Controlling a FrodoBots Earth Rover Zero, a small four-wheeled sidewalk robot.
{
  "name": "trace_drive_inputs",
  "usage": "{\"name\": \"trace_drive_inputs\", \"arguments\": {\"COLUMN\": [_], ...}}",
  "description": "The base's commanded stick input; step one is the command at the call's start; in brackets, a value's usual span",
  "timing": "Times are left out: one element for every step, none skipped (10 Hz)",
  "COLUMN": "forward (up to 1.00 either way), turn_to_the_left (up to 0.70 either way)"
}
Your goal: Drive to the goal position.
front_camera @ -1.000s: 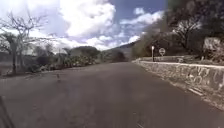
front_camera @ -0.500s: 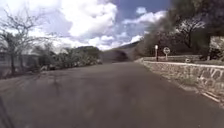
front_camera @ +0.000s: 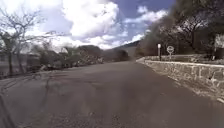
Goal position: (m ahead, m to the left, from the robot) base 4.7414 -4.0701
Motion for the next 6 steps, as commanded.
{"name": "trace_drive_inputs", "arguments": {"forward": [0.7,0.7,0.7,0.7,0.7,0.7], "turn_to_the_left": [0.0,0.0,0.0,0.0,0.0,0.0]}}
